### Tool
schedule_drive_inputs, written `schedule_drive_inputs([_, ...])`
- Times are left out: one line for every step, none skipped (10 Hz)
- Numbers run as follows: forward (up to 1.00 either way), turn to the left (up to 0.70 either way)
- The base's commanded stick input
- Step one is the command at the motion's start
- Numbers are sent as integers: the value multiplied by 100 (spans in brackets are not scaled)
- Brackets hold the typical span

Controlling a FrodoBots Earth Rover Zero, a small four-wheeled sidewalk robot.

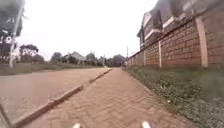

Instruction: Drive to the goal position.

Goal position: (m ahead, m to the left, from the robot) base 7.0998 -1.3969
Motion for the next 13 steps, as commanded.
schedule_drive_inputs([50, 0])
schedule_drive_inputs([50, 0])
schedule_drive_inputs([50, 0])
schedule_drive_inputs([50, 0])
schedule_drive_inputs([50, 0])
schedule_drive_inputs([50, 0])
schedule_drive_inputs([50, 0])
schedule_drive_inputs([50, 0])
schedule_drive_inputs([50, 0])
schedule_drive_inputs([50, 0])
schedule_drive_inputs([50, 0])
schedule_drive_inputs([50, 0])
schedule_drive_inputs([50, 0])
